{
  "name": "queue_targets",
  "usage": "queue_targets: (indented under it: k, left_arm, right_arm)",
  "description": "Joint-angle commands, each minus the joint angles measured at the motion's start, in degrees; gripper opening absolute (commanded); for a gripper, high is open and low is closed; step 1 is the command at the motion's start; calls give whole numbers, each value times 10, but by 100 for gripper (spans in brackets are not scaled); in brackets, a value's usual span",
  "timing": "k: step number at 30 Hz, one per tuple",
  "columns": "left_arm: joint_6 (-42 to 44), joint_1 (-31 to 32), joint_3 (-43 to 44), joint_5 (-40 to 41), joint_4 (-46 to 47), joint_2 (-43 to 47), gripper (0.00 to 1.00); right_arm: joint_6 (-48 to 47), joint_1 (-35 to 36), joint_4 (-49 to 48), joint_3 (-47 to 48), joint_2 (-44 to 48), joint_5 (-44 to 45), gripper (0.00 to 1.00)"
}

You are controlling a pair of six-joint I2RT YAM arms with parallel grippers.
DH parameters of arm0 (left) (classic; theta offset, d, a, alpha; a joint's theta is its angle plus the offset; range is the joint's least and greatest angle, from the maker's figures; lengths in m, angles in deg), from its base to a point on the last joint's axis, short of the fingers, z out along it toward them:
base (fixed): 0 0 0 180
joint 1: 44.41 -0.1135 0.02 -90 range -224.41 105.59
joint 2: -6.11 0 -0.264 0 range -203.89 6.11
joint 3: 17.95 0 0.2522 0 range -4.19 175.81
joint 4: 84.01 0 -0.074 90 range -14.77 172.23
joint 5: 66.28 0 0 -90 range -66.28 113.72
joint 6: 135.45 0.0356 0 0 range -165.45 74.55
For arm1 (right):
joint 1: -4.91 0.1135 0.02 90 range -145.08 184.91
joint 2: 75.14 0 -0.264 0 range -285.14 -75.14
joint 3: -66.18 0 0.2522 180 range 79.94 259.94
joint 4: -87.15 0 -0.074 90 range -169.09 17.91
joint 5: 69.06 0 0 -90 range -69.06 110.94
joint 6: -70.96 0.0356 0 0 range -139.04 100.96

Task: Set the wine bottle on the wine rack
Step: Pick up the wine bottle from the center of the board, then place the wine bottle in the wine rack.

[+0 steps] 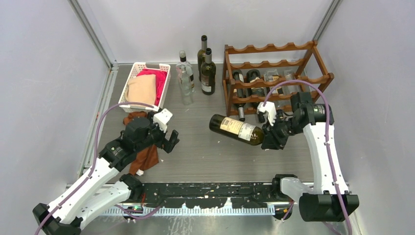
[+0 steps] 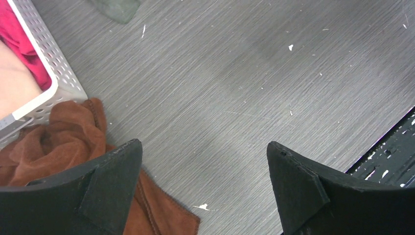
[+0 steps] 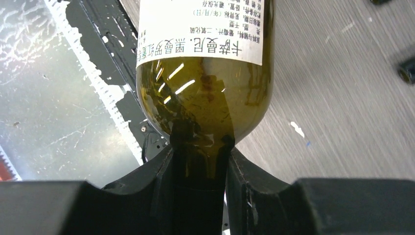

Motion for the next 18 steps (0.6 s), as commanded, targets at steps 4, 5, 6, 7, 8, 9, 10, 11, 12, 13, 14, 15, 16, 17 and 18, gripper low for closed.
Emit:
queue_targets:
  k: [4, 5, 6, 7, 8, 9, 10, 11, 12, 13, 14, 15, 16, 17, 18]
  left_arm:
    - [18, 0, -3, 22, 19, 36, 97]
    - [19, 0, -4, 21, 19, 37, 97]
    - [19, 0, -4, 20, 19, 38, 97]
    - [19, 0, -4, 20, 19, 39, 97]
    - [20, 0, -4, 19, 18, 38, 97]
    - [22, 0, -4, 19, 17, 38, 97]
    - [24, 0, -3, 20, 15, 36, 97]
    - [26, 0, -2, 21, 13, 35, 96]
    - [27, 0, -2, 21, 11, 33, 96]
    - [27, 0, -1, 20, 10, 32, 96]
    - [27, 0, -1, 20, 9, 31, 96]
    - [27, 0, -1, 18, 8, 32, 96]
    - [27, 0, -1, 16, 8, 31, 96]
    - [27, 0, -2, 13, 9, 31, 96]
    - [27, 0, -2, 12, 10, 31, 96]
  right_arm:
    - [3, -77, 57, 57, 22, -4, 1]
    - [12, -90, 55, 59, 25, 0, 1]
    - [18, -99, 52, 62, 28, 6, 1]
    - [22, -109, 52, 65, 29, 10, 1]
    - [26, -118, 52, 68, 30, 13, 1]
    - [29, -128, 52, 70, 30, 13, 1]
    - [33, -136, 52, 73, 30, 14, 1]
    - [38, -145, 51, 76, 29, 15, 1]
    - [42, -152, 49, 78, 27, 18, 1]
    - [47, -159, 46, 79, 26, 20, 1]
    - [50, -168, 42, 80, 25, 23, 1]
    - [53, -174, 40, 82, 24, 24, 1]
    - [55, -182, 39, 85, 22, 25, 1]
    - [58, -188, 37, 88, 20, 25, 1]
    - [62, -195, 35, 90, 20, 25, 1]
